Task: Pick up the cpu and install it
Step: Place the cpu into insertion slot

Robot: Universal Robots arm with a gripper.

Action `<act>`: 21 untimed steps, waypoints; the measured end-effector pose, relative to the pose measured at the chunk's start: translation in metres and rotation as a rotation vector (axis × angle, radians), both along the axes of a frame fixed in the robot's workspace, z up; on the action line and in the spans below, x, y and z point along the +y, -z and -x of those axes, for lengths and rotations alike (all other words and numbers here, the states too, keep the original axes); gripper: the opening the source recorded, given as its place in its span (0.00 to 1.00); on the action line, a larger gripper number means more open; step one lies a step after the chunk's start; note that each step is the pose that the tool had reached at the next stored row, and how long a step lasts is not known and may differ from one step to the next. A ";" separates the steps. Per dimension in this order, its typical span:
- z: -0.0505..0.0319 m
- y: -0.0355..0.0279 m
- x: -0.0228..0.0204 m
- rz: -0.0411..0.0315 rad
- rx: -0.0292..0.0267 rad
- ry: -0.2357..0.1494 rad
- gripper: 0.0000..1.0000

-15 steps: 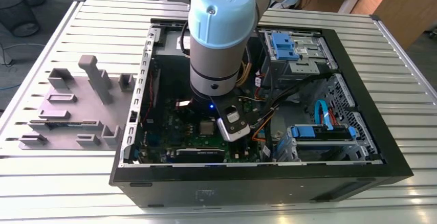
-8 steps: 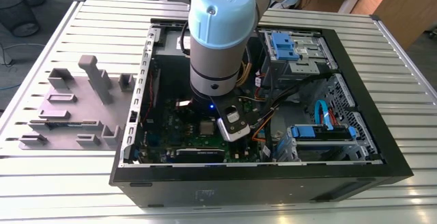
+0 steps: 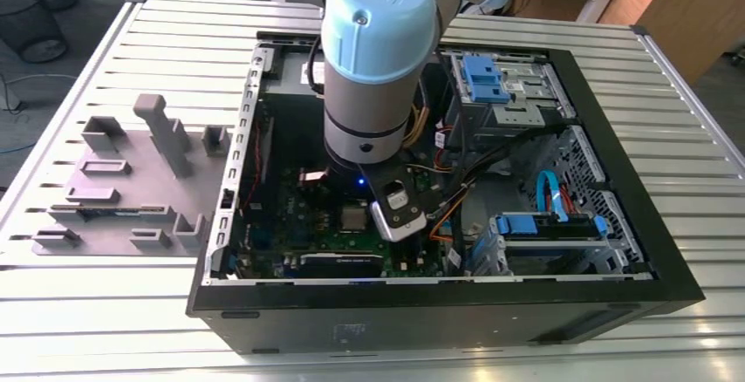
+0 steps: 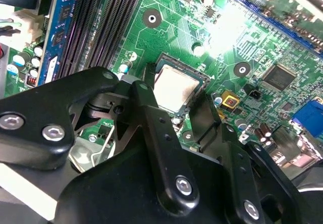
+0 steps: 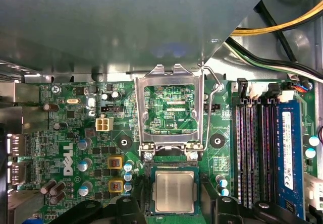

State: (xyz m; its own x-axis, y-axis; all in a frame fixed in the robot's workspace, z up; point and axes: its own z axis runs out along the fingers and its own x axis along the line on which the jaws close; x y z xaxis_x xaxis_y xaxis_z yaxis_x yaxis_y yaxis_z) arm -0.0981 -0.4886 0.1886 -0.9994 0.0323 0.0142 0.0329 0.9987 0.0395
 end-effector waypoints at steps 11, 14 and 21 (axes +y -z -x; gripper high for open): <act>0.0000 -0.0031 0.0000 -0.0001 -0.0001 0.000 0.55; 0.0000 -0.0032 0.0000 -0.0002 -0.0001 0.000 0.55; 0.0000 -0.0033 0.0000 -0.0001 -0.0001 0.000 0.46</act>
